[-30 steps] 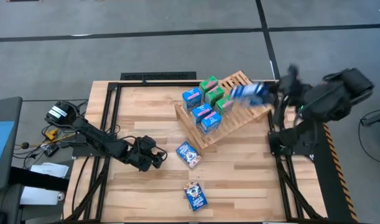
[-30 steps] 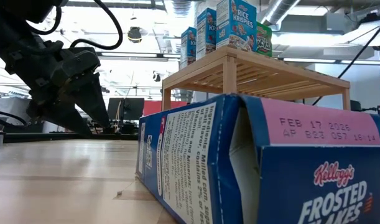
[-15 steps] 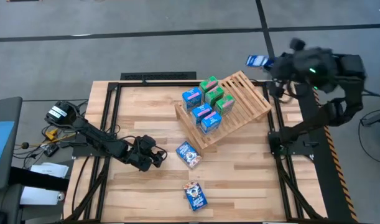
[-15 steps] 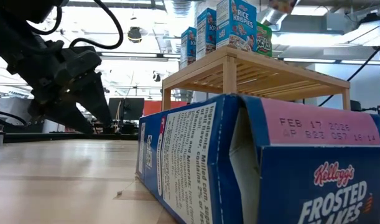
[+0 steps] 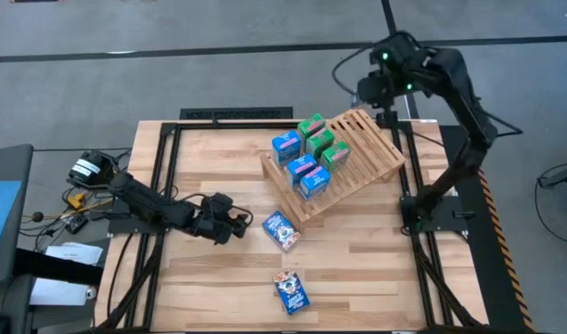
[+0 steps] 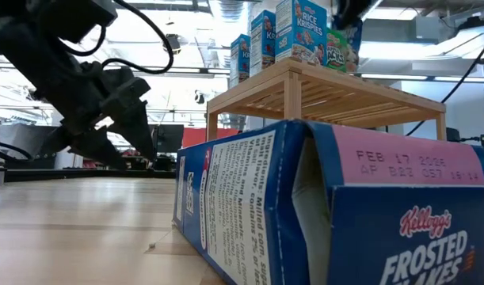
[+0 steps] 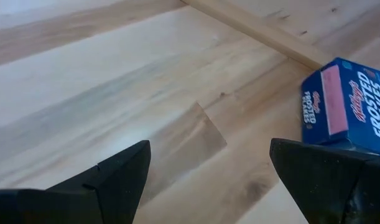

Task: Stack cereal on shelf
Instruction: Put the middle blue cereal box on the shelf

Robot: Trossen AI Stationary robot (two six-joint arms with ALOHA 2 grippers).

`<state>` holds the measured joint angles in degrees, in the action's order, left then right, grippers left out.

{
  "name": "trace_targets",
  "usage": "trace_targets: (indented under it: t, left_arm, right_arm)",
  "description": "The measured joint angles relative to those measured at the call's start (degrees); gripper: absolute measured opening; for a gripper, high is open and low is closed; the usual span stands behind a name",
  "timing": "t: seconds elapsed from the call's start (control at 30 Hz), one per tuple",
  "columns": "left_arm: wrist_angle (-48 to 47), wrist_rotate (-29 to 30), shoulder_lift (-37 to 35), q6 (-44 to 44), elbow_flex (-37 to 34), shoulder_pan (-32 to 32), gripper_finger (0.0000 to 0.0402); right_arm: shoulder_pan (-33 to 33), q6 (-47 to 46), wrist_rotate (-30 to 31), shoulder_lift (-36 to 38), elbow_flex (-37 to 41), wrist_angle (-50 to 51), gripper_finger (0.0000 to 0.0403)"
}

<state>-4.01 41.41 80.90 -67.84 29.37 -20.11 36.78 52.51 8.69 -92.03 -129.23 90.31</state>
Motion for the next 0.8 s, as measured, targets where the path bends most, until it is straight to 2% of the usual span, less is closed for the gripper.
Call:
trace_targets:
  t: [0.13,0.27,0.4,0.63,0.8]
  left_arm:
    - [0.0,0.0,0.0,2.4,0.0,1.6,0.032]
    - [0.4,0.0,0.0,3.3,0.0,2.8,0.032]
    - [1.4,-0.3,0.0,4.9,0.0,2.9,0.032]
    - [2.5,-5.2,-0.4,7.6,0.0,2.9,0.032]
    - [2.5,-4.8,-0.4,7.4,0.0,3.1,0.0321]
  right_arm:
    - [5.0,2.9,-6.7,-2.2,-0.1,-0.2,0.0132]
    - [6.2,6.8,-11.5,-4.0,-0.1,-0.3,0.0132]
    - [5.8,7.5,-12.2,-6.6,-0.1,-0.3,0.0132]
    - [5.0,6.5,-12.4,-10.0,0.0,-0.3,0.0132]
    - [5.7,6.5,-12.4,-10.4,0.7,-0.2,0.0132]
